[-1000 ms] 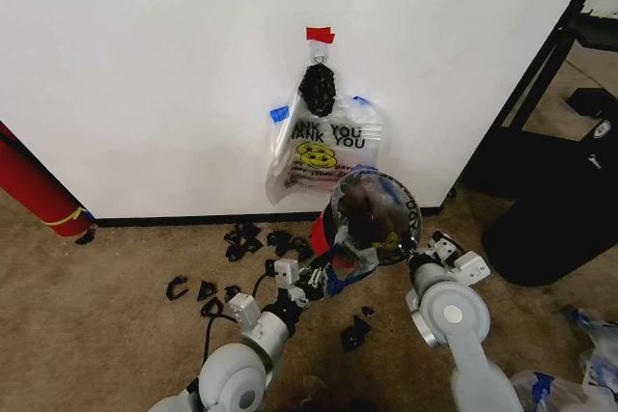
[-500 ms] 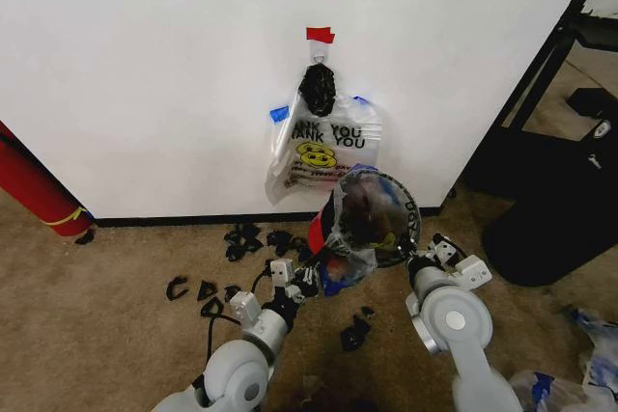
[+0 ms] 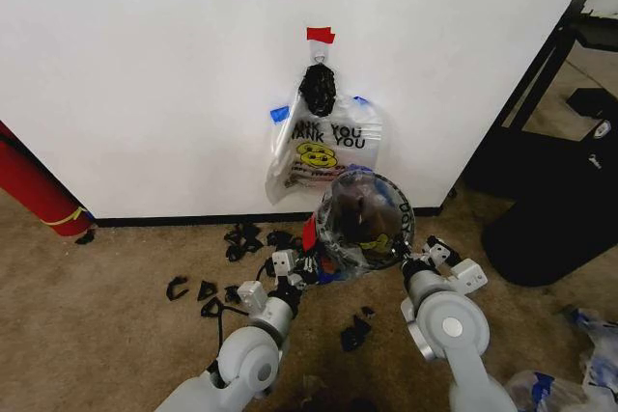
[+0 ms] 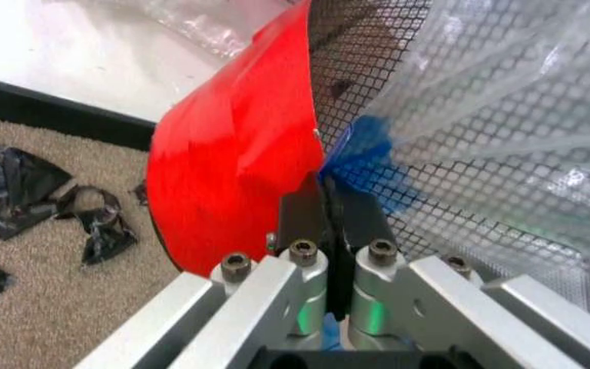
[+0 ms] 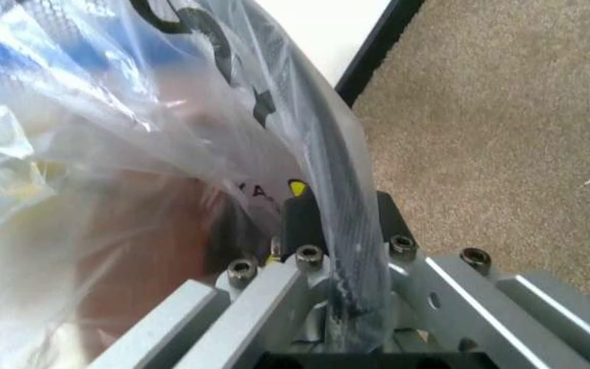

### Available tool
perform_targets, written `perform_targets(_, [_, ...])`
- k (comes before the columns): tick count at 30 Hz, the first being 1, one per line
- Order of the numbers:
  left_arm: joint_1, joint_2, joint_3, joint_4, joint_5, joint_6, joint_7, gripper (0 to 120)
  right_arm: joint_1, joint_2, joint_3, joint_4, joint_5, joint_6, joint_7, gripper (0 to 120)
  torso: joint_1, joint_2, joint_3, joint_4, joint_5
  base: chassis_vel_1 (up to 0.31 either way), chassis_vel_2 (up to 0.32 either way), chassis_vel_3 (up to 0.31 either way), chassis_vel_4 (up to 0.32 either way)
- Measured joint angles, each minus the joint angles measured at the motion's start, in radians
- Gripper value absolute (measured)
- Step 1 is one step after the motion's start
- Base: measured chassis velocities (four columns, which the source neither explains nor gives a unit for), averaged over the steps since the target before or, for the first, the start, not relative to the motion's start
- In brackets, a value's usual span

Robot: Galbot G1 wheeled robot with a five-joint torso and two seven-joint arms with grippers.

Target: Pick up the garbage bag from the wall and place it over the trash bin.

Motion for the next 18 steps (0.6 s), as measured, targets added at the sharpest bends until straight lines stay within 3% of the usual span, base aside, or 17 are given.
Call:
perform_targets(9, [-0.002, 0.009, -0.015, -0.023, -0.002, 0.027, -0.022, 1, -0.008, -0.006, 0.0, -0.002, -0.005, -0.002, -0.008, 0, 0.0, 0.0, 0.0, -0.0002, 0.0, 0.0, 0.0, 0.0, 0.0])
perform_targets(14, [0.065, 0.077, -0.066, -0.107, 0.008, 0.121, -0.026, 25, -0.006, -0.018, 0.004, -0.015, -0.014, -0.002, -0.016, 0, 0.0, 0.0, 0.0, -0.0002, -0.0001, 0.0, 0.0, 0.0, 0.0])
perform_targets(18, [0.108, 0.115, -0.101, -0.149, 0.007, 0.137, -0.023, 34, -0.003, -0.023, 0.005, -0.022, -0.015, -0.002, -0.021, 0, 0.0, 0.0, 0.0, 0.0001, -0.0003, 0.0, 0.0, 0.0, 0.0])
